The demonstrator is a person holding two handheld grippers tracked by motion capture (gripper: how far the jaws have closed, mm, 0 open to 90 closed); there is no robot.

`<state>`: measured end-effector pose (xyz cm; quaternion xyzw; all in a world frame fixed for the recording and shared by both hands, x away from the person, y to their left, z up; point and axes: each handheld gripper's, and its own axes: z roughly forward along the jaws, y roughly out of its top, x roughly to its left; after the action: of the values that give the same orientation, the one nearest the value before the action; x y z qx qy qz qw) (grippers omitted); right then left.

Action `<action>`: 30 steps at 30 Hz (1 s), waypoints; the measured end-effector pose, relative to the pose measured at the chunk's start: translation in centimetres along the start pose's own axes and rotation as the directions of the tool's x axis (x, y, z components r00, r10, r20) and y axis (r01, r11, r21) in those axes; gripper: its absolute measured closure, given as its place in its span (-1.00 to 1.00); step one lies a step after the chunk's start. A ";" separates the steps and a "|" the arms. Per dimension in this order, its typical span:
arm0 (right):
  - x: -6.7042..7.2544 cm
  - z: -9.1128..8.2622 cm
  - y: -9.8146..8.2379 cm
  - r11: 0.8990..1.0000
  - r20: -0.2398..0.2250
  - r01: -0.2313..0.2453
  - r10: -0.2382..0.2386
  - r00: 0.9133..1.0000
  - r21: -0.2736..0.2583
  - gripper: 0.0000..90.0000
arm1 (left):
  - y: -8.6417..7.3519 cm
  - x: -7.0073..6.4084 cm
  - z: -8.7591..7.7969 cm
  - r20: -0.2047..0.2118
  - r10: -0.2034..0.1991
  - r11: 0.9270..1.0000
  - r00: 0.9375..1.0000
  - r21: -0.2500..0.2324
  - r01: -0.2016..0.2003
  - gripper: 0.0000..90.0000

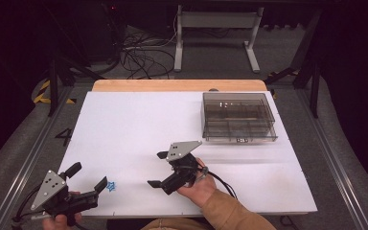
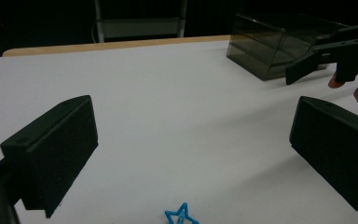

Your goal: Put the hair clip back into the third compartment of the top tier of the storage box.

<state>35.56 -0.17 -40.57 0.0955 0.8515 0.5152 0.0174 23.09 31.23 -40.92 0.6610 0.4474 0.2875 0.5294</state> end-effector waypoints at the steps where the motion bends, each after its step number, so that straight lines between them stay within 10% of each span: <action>1: 0.0 0.0 0.0 1.000 0.000 0.000 0.000 1.000 0.000 -0.84 | 0.0 0.0 0.0 -0.002 -0.002 1.000 1.000 -0.001 0.002 -0.96; 30: 0.4 5.9 0.4 0.999 -0.082 -0.032 0.034 0.996 0.025 -0.59 | 0.0 0.0 0.0 -0.002 0.007 1.000 1.000 -0.004 -0.007 -0.96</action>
<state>35.95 5.29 -42.94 0.0882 0.8559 0.5088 -0.0276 23.08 31.30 -40.87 0.6611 0.4450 0.2907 0.5295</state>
